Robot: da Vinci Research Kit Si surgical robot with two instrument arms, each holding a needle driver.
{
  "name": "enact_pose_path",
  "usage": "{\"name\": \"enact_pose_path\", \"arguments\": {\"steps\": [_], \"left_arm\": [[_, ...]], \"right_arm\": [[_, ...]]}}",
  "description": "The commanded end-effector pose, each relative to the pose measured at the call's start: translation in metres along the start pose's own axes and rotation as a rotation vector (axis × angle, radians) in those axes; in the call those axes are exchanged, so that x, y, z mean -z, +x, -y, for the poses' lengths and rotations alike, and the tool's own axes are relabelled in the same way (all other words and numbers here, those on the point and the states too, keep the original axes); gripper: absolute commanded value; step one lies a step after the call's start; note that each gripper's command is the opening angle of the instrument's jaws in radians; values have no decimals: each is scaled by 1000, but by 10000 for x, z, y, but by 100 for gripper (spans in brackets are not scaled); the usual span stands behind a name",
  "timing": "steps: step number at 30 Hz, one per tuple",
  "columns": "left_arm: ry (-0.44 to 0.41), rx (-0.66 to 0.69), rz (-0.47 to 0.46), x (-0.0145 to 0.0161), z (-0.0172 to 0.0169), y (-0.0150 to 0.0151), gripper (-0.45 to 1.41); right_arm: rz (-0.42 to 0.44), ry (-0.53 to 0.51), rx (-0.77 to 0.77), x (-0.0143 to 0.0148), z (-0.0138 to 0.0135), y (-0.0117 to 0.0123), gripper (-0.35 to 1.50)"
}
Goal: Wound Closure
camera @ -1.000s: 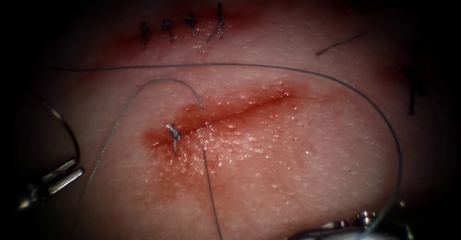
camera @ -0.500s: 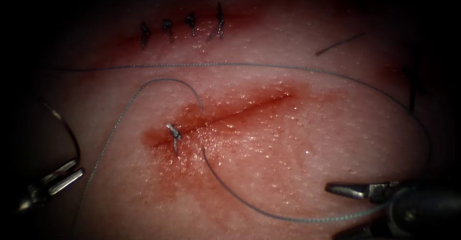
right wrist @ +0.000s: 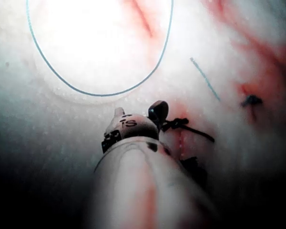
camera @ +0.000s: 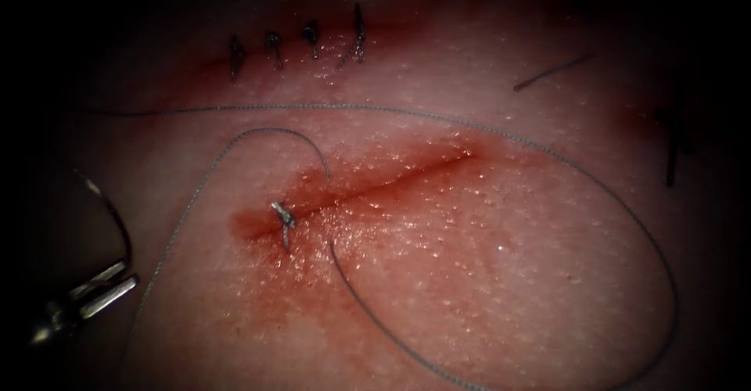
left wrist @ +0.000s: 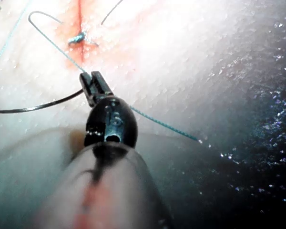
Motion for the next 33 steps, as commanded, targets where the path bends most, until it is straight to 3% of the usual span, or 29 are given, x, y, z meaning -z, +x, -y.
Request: {"name": "enact_pose_path", "arguments": {"steps": [1,5,8,10,11,12,14,19,23,28,33], "left_arm": [[-5,2,-2,-5,-9,-5,-45],[-5,2,-1,-5,-9,-5,-45],[-4,2,-1,-5,-9,-5,-45],[-3,2,0,-5,-9,-5,-45],[-3,2,0,-5,-9,-5,-45],[-3,2,0,-5,-9,-5,-45],[-2,2,0,-5,-9,-5,-45],[-1,2,1,-5,-9,-5,-45],[-2,2,0,-5,-9,-5,-45],[-2,1,2,-5,-10,-6,-45],[-5,0,3,-6,-10,-7,-45]], "right_arm": [[6,-5,5,-10,-7,10,120],[-38,-13,-24,-18,-17,30,116],[-138,35,-103,-31,-8,51,116],[-165,51,-286,-43,8,68,120],[-159,61,-443,-49,15,77,74],[-157,73,-558,-55,23,86,73],[-145,76,-713,-68,42,107,88],[-23,121,-867,-100,79,155,86],[96,182,-910,-131,109,185,73],[230,201,-910,-165,141,203,71],[355,216,-886,-200,172,209,89]]}}
